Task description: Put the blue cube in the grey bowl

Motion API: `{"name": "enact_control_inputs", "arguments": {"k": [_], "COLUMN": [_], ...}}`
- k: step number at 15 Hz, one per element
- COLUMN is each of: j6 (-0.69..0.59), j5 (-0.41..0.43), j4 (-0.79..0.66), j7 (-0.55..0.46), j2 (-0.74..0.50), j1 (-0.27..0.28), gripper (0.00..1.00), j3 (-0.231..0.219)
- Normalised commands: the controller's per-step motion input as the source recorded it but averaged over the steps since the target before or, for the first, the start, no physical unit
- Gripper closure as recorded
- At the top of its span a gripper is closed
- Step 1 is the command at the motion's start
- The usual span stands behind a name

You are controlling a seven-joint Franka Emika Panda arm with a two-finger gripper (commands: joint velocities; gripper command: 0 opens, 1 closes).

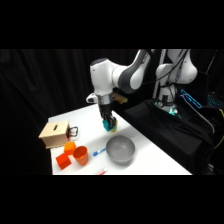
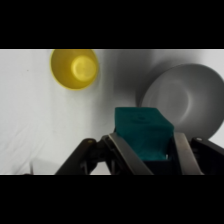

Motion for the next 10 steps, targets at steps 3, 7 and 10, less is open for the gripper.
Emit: {"name": "enact_control_inputs", "arguments": {"k": [3,7,10], "j6": [0.08,0.2,0.31], "j5": [0.048,0.068,0.072], "j4": [-0.18,-0.11,-0.04], "j7": [0.1,0.09,0.05], "j2": [-0.19,-0.09,0.09], "j1": [0.125,0.111,0.061], "gripper": [0.75,0.75,0.75], "j3": [0.098,0.084,0.043]}}
